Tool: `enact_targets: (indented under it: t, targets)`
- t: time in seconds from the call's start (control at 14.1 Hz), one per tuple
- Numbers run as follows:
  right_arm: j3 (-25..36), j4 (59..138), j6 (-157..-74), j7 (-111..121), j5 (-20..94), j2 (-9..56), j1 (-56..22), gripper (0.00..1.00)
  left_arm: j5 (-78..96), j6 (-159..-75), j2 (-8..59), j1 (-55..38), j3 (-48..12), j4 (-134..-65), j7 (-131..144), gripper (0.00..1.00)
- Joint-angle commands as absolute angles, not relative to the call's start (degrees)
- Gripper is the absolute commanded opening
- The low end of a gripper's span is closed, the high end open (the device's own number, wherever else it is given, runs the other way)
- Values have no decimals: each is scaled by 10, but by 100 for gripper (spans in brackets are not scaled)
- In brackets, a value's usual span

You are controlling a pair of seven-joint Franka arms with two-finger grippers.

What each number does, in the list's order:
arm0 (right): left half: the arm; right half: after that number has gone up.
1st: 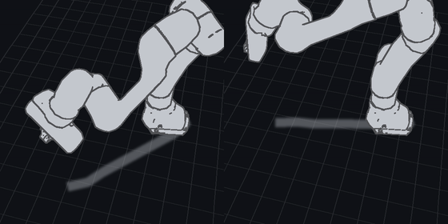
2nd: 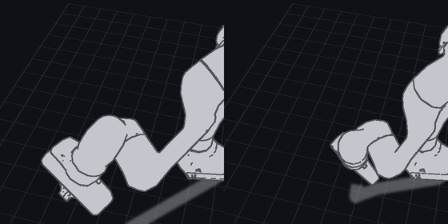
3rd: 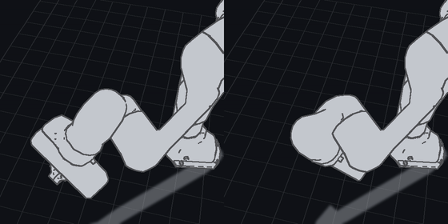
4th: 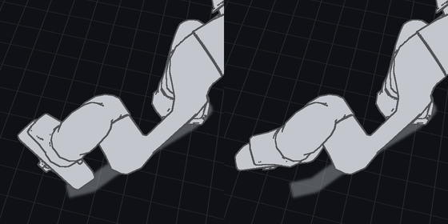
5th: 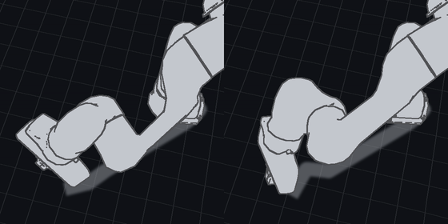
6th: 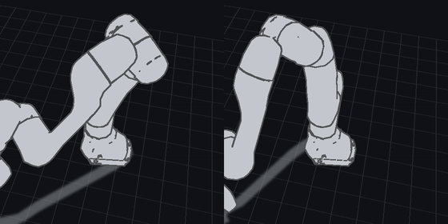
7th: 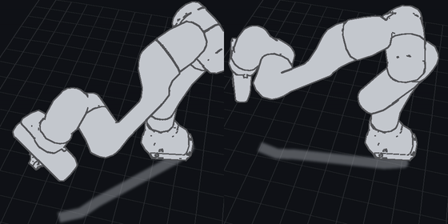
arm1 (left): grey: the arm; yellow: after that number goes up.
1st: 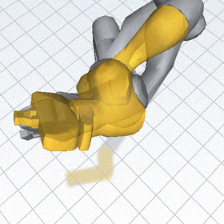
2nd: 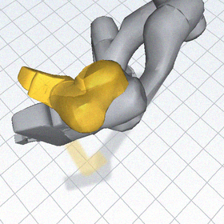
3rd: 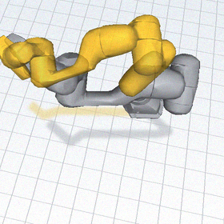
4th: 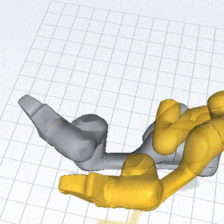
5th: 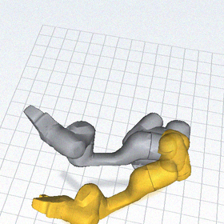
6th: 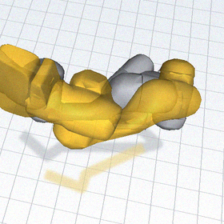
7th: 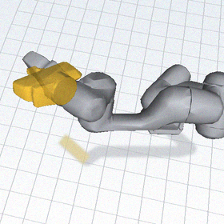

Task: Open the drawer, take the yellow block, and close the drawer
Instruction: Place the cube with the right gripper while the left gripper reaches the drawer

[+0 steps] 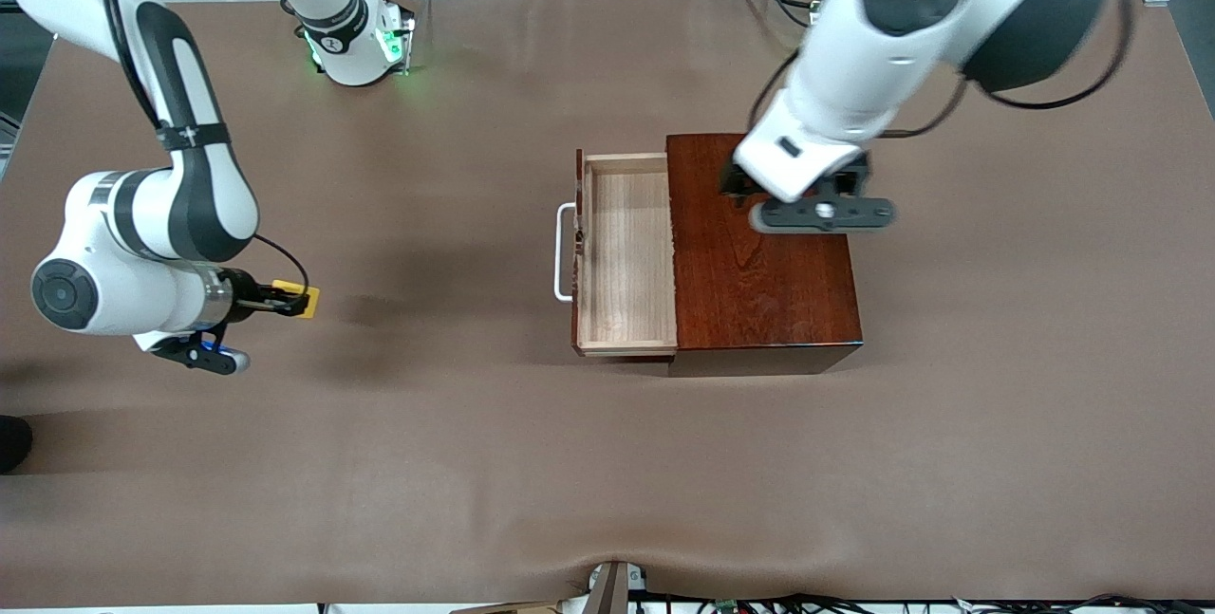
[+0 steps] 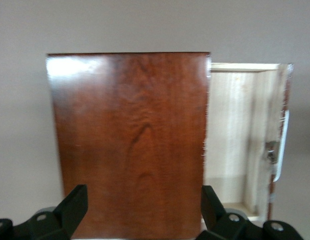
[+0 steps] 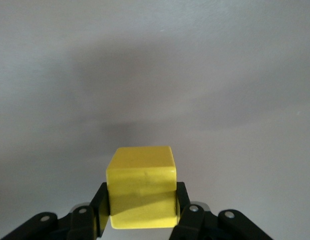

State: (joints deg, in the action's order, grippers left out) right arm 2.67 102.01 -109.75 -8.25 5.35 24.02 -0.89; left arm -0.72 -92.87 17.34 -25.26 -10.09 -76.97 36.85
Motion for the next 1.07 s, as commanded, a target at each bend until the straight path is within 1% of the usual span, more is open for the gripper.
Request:
enact_targets:
  t: [0.0,0.14,0.28,0.43,0.57,0.71,0.78,0.92,1.0]
  targets:
    - [16,1095,-1163,-2,46,210,29,0,-4,-949,227,-298,-91,-714,463,100]
    - [17,1120,-1184,11,44,214,29,0,-4,-986,251,-322,-91,-707,516,100]
    - [18,1154,-1235,11,37,212,29,0,-5,-1022,274,-348,-89,-705,566,100]
    - [18,1163,-1242,11,29,211,29,0,-6,-1055,293,-381,-73,-702,615,100]
    - [25,1164,-1253,11,16,214,32,0,-6,-1062,324,-430,-36,-673,661,100]
    - [28,1170,-1266,11,7,218,40,0,-5,-1081,358,-494,23,-645,716,100]
    - [28,1176,-1278,11,-3,218,40,0,-4,-1096,369,-520,42,-637,740,100]
    - [27,1204,-1325,11,-17,218,43,0,-4,-1127,401,-540,50,-607,833,100]
    - [27,1216,-1345,11,-17,218,43,0,-4,-1155,410,-547,53,-606,871,100]
